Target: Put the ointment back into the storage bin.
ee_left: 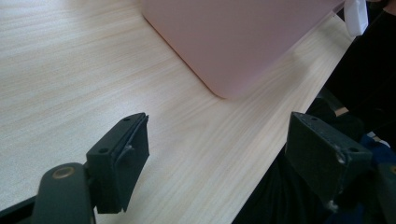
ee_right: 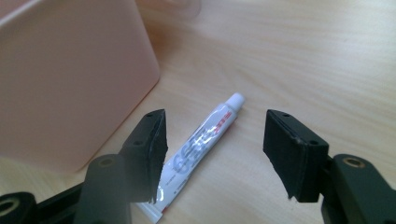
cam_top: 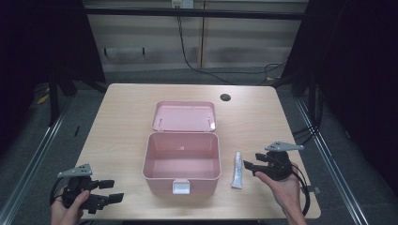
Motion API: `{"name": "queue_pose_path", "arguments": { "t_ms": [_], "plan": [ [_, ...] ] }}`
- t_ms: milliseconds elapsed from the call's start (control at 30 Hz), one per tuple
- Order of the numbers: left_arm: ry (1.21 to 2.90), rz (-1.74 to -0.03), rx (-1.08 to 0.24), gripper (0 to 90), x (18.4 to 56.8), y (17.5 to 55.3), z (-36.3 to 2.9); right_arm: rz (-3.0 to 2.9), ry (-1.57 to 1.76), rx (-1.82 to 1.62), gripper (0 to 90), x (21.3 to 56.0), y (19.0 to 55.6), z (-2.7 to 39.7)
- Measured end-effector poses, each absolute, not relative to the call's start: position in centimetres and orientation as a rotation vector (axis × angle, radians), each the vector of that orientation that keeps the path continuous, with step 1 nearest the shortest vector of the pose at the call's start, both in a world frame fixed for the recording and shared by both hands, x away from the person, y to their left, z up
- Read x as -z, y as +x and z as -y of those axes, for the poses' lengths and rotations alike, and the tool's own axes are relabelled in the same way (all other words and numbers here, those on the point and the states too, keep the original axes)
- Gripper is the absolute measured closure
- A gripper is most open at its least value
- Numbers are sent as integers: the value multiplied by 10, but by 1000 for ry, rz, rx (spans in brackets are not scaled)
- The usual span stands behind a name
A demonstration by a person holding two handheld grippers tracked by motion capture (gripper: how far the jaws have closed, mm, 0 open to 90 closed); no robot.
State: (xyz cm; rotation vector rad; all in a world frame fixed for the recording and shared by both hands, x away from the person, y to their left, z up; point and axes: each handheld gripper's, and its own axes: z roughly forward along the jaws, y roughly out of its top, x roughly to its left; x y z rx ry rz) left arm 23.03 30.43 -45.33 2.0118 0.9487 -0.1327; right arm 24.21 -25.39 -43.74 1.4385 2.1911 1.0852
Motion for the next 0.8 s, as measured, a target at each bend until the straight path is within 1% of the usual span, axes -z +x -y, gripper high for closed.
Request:
{"name": "queue_pose_path", "arguments": {
  "t_ms": [367,633,700,733,800],
  "plan": [
    [2019,-953,131,215,454,231,-304,-2348,1435,-969,401,435,253,241],
    [2020,-957,128,215,454,230,-305,-2430,1431,-880,443,434,266,227],
    [2020,-957,126,215,454,230,-305,-2431,1428,-885,444,434,267,226],
    [2022,-956,121,215,454,230,-305,-2439,1453,-903,460,434,270,224],
    [2021,-956,126,215,454,230,-304,-2469,1477,-860,457,434,274,222]
  ]
}}
